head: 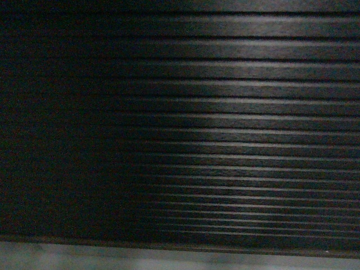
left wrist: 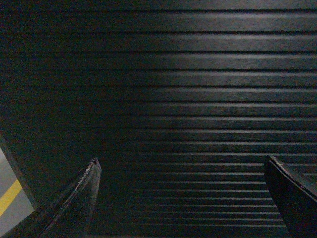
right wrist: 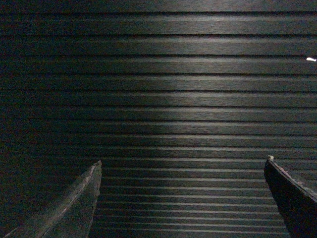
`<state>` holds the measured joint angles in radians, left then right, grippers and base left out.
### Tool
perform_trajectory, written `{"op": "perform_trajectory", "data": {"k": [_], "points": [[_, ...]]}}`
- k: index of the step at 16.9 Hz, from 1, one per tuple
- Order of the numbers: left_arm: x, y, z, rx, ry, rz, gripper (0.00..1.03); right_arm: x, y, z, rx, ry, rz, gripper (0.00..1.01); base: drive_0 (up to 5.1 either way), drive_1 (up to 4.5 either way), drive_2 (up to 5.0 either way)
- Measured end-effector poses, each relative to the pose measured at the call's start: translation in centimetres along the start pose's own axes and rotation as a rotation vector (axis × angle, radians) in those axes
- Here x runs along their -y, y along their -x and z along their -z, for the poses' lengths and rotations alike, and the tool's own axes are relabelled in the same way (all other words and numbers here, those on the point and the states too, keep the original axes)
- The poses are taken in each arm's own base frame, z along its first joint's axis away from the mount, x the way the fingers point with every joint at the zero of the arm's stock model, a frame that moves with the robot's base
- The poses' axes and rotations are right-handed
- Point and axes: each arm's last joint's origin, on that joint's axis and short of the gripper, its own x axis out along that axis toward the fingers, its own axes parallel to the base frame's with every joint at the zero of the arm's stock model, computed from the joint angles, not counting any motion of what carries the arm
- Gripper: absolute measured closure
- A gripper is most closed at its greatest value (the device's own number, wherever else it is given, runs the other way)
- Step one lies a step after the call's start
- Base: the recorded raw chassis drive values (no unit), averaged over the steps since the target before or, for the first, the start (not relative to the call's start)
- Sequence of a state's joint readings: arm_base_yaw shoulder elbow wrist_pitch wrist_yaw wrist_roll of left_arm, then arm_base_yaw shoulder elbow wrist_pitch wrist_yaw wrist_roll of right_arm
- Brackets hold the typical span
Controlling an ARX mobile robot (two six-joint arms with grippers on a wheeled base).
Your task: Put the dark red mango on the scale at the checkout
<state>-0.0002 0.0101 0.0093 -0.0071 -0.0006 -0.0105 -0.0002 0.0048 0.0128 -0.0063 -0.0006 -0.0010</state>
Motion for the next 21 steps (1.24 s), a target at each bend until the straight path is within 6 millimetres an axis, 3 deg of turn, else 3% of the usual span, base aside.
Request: {"op": "perform_trajectory", "data": {"k": [21], "points": [[0.0, 0.0, -0.03, 0.003, 0.0, 0.0, 0.05, 0.0, 0.0, -0.01, 0.001, 0.0, 0.001, 0.03, 0.0, 0.0, 0.0]]}}
